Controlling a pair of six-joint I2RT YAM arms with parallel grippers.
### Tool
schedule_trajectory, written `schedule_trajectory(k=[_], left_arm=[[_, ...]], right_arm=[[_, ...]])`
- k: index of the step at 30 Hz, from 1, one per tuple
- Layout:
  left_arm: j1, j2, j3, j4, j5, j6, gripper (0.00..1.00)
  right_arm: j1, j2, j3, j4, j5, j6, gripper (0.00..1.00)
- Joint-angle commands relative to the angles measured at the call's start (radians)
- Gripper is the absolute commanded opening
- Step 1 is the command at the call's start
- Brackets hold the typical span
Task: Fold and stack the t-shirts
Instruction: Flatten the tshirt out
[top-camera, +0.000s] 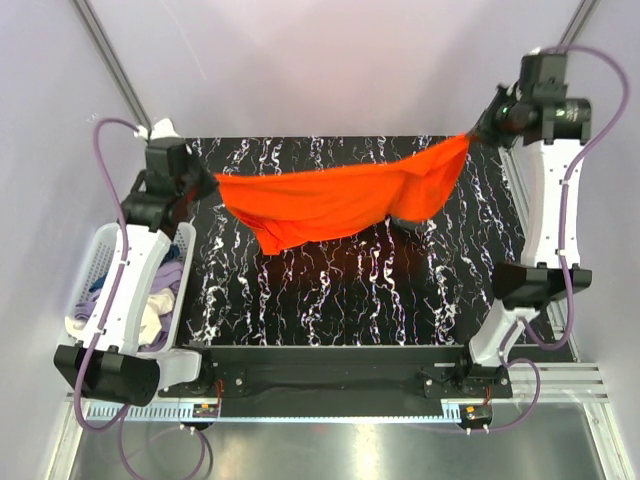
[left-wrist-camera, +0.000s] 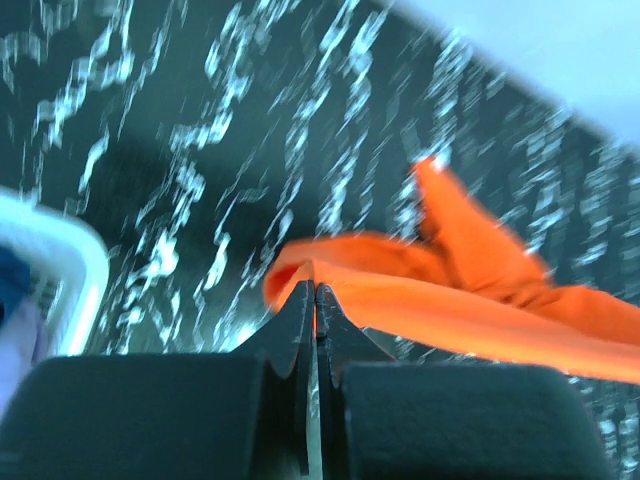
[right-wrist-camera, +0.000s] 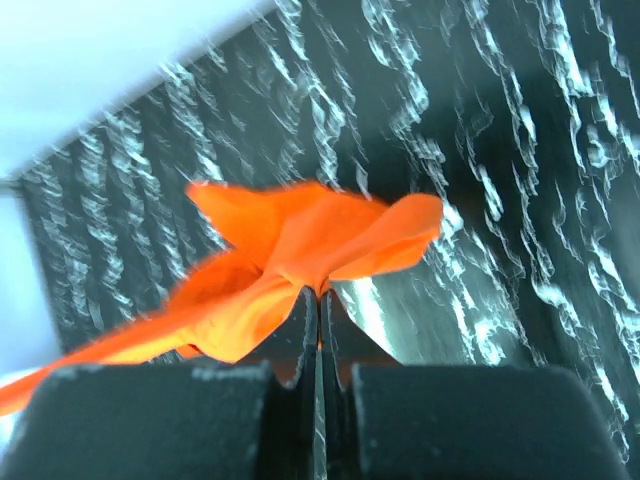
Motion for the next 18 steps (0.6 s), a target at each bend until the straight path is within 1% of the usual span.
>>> schedule_trajectory(k=[1, 3, 4, 6, 7, 9, 10, 15, 18], left_arm=[[0.006, -0.024, 0.15, 0.055, -0.004, 0.026, 0.0], [0.006, -0.012, 0.225, 0.073, 0.005, 0.025, 0.0], [0.006, -0.009, 0.246, 0.099, 0.009, 0.022, 0.0], [0.006, 0.001, 0.317, 0.118, 0.019, 0.014, 0.0], [0.006, 0.004, 0.343, 0.135, 0.025, 0.008, 0.0], [0.006, -0.002, 0.381, 0.159, 0.037, -0.001, 0.0], [0.006, -0.012, 0.412, 0.193, 0.046, -0.006, 0.0], [0.006, -0.061, 0.523, 0.25, 0.068, -0.003, 0.0], [0.006, -0.087, 0.562, 0.265, 0.049, 0.019, 0.0]], right_arm=[[-0.016, 0.069, 0.305, -0.089, -0.064, 0.018, 0.0], [-0.021, 0.073, 0.363, -0.062, -0.09, 0.032, 0.0], [-0.024, 0.047, 0.363, -0.009, -0.106, 0.046, 0.0], [-0.024, 0.001, 0.325, 0.07, -0.149, 0.056, 0.0], [-0.022, -0.057, 0.27, 0.16, -0.161, 0.063, 0.0], [-0.024, -0.119, 0.219, 0.251, -0.182, 0.069, 0.0], [-0.024, -0.171, 0.19, 0.329, -0.184, 0.064, 0.0], [-0.024, -0.288, 0.217, 0.486, -0.108, 0.027, 0.0], [-0.024, -0.393, 0.168, 0.662, -0.02, -0.023, 0.0]])
